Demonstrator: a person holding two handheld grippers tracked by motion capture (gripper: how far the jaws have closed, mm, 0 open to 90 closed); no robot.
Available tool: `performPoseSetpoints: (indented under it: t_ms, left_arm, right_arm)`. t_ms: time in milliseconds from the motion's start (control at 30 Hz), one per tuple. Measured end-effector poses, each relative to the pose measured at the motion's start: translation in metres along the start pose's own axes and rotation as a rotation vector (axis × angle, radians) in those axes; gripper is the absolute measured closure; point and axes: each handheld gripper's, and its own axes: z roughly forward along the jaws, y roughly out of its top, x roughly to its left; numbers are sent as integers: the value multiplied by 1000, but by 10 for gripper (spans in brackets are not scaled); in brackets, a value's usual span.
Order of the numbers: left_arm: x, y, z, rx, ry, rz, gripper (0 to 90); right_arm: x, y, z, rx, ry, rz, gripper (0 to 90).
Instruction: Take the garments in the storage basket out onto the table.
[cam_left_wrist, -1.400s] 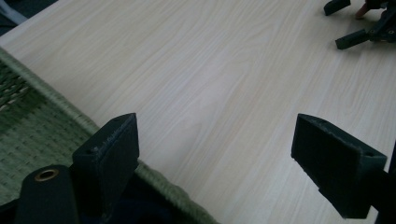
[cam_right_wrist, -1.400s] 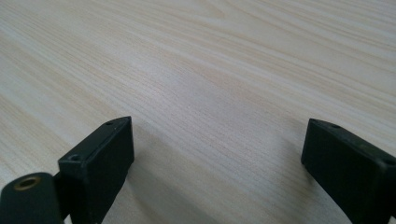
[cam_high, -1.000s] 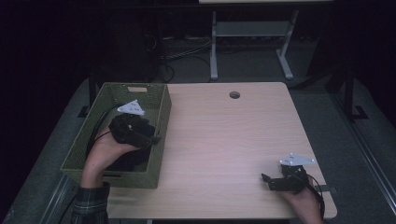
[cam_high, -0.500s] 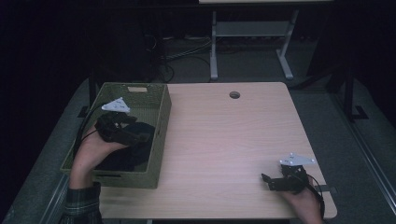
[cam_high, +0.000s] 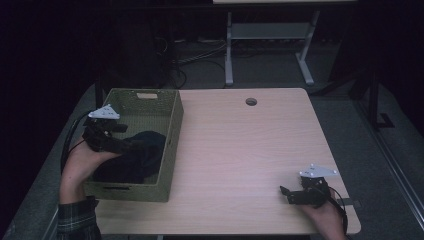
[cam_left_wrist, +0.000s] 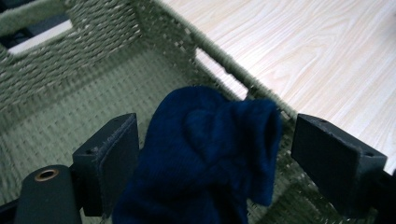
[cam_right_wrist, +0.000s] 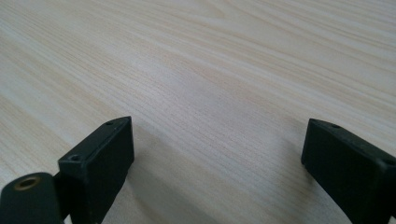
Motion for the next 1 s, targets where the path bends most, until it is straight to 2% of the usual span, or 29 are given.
performPoseSetpoints:
  t_ms: [133, 333, 667, 867, 1000]
  left_arm:
    - [7, -6, 0, 10, 3, -22, 149]
    - [15, -15, 6, 56, 7, -46, 149]
    - [20, -22, 17, 122, -4, -56, 148]
    - [22, -25, 28, 150, -23, -57, 148]
    - [22, -27, 39, 189, -35, -59, 148]
  right_arm:
    - [0, 0, 0, 1, 1, 2, 91]
    - [0, 0, 0, 1, 3, 1, 91]
    - [0, 0, 0, 1, 2, 2, 91]
    - [0, 0, 0, 1, 0, 2, 91]
    - [0, 0, 0, 1, 0, 1, 91]
